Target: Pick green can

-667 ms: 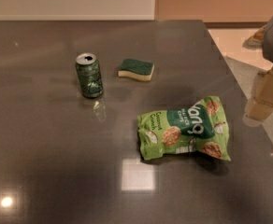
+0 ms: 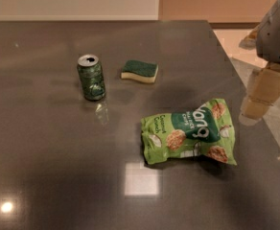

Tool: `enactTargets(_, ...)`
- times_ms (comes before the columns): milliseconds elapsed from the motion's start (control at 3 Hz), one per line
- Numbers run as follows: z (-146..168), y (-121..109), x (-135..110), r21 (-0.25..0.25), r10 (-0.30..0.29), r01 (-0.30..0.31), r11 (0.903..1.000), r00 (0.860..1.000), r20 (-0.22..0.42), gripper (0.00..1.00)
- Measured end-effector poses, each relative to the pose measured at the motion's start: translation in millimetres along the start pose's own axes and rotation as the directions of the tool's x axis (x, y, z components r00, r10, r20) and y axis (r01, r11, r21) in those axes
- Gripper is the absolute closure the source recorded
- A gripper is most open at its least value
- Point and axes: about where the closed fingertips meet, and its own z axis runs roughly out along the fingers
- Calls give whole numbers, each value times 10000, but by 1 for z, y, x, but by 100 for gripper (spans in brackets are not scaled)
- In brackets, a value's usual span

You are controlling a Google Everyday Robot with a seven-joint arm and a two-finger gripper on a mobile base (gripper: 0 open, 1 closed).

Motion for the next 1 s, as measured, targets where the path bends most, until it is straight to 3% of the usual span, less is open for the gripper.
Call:
enactTargets(333,20,-12,-35,-289,-261,271,9992,9992,317,0)
enactTargets(1000,65,-41,-117,-612,-420,540,9967,9823,1826,0)
